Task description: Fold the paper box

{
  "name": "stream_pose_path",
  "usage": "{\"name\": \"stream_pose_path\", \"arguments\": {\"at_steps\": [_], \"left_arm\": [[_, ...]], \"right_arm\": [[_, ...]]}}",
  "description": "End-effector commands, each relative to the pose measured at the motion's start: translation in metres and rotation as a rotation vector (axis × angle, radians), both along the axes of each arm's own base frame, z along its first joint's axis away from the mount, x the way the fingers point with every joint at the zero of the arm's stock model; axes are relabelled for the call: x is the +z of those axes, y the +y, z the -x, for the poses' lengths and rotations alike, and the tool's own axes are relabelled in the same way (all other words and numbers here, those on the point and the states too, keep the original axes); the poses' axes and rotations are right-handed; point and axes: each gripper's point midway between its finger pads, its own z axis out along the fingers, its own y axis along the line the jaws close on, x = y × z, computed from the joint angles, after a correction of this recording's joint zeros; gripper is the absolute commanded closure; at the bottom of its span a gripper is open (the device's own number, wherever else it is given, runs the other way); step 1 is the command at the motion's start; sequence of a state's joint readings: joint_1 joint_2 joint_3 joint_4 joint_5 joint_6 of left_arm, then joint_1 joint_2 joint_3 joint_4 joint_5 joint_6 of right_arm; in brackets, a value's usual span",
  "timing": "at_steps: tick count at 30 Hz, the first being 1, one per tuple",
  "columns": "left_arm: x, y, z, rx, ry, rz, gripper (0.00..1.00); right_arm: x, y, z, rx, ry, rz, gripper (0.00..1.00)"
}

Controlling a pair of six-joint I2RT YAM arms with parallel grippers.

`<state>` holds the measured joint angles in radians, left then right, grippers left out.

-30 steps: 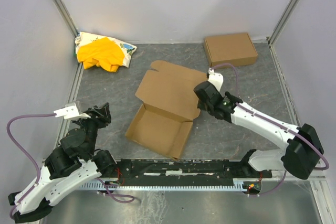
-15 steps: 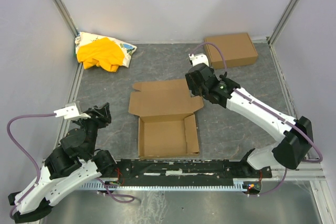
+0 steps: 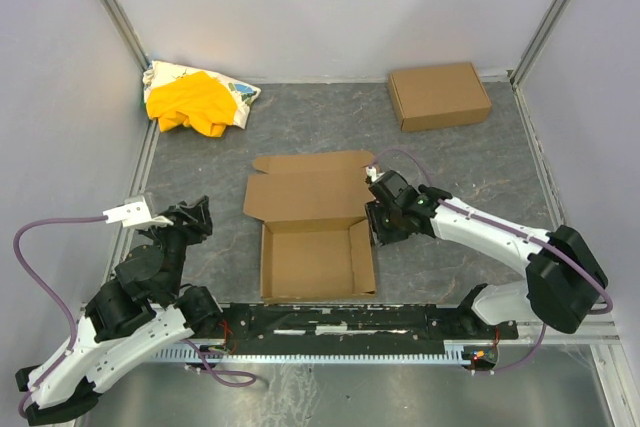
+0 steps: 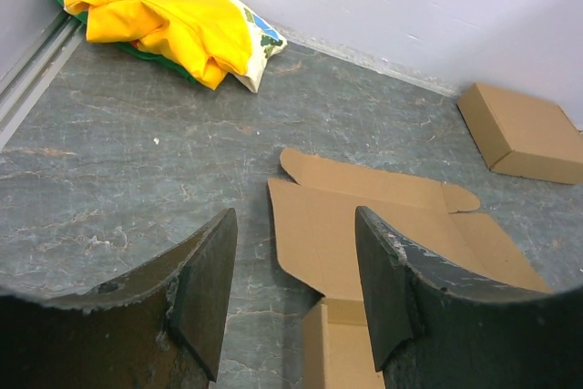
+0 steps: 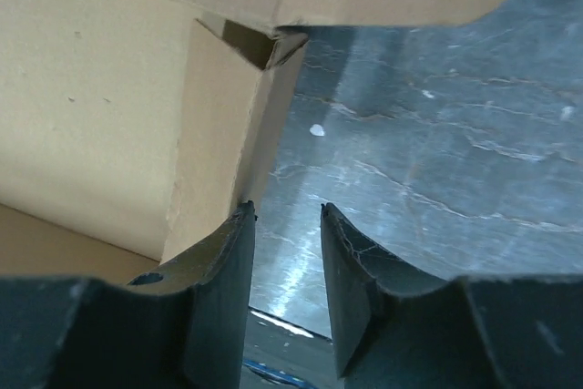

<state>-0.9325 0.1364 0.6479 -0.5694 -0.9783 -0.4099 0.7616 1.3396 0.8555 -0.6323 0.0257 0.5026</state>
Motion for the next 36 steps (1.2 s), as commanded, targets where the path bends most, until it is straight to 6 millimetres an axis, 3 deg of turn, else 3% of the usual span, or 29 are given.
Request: {"name": "stream_pose_path", "arguments": {"at_steps": [1, 15, 23, 26, 30, 36], "left_arm": [[0.008, -0.002, -0.001, -0.01, -0.024, 0.006, 0.38], [0.007, -0.001, -0.001, -0.007, -0.025, 0.004, 0.38], [0.007, -0.002, -0.001, -0.007, -0.023, 0.002, 0.38], [0.007, -0.002, -0.001, -0.006, -0.022, 0.001, 0.38], [0.007, -0.001, -0.001, -0.006, -0.022, 0.002, 0.38], [0.007, -0.001, -0.001, -0.004, -0.022, 0.001, 0.38]], "right_arm": [[0.015, 0.047, -0.005, -0.021, 0.02, -0.247, 0.56], [0.035, 0.044, -0.004, -0.114, -0.004, -0.301, 0.51], [0.022, 0.059, 0.003, -0.102, 0.031, -0.259, 0.5], [0.013, 0.063, 0.006, -0.091, 0.04, -0.201, 0.59], [0.002, 0.058, 0.007, -0.1, 0.054, -0.099, 0.81], [-0.003, 0.042, 0.008, -0.105, 0.025, 0.066, 0.91]]}}
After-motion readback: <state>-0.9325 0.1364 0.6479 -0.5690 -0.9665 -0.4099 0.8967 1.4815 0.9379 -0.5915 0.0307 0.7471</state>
